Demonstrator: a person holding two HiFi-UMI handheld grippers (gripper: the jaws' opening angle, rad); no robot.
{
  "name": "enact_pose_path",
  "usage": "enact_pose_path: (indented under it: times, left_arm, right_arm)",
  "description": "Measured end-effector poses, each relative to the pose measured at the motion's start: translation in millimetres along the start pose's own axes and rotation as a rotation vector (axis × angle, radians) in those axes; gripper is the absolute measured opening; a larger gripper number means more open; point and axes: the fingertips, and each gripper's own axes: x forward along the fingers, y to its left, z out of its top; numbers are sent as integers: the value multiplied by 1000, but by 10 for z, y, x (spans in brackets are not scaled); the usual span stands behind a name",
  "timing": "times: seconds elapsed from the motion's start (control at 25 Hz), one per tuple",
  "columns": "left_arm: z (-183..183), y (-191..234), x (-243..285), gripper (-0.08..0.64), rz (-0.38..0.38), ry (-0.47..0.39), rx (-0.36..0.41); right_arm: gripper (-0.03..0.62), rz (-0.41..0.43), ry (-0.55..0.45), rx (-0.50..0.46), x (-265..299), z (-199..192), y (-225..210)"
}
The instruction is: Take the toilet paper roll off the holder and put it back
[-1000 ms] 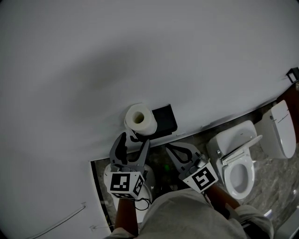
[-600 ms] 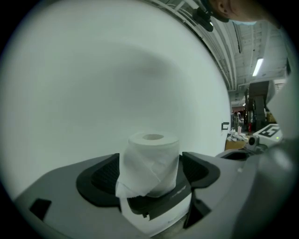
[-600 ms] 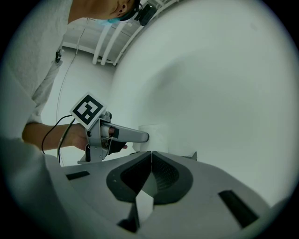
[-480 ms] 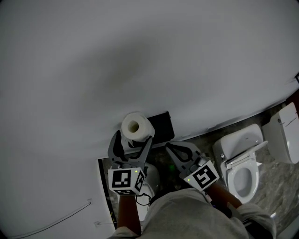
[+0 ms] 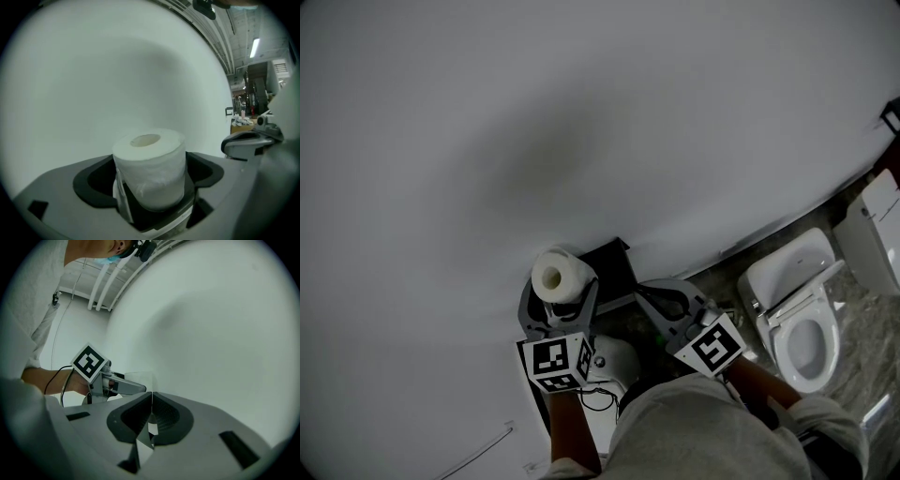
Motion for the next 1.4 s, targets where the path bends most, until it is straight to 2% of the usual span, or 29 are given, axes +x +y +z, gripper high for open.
enact_pose_path:
  times: [0.12, 0.24, 0.4, 0.56, 0.76, 0.92, 1.24, 1.4]
  left_arm:
    - [-21, 72, -24, 463, 16, -8, -29]
    - [-41, 110, -68, 408, -9, -17, -40]
    - [-72, 142, -134, 402, -48, -37, -49]
    - [7, 125, -200, 397, -64, -111, -85]
    - [95, 255, -496, 396, -86, -174, -84]
    - [140, 245, -551, 393, -94, -226, -107]
    - [180, 266, -728, 390, -123, -284, -123]
    - [63, 380, -914, 390, -128, -322, -158]
  right_arm:
    - [5, -6, 9, -5, 17, -17, 0]
    - [5, -4, 16, -16, 49, -37, 91]
    - [5, 0, 29, -25, 91, -88, 212]
    - [5, -8, 37, -41, 77, -91, 239]
    - [5, -32, 25, -89, 94, 70, 543]
    - [5, -51, 36, -106, 44, 44, 577]
    - [5, -49, 49, -120, 67, 80, 796]
    - [5, -31, 50, -123, 173, 39, 997]
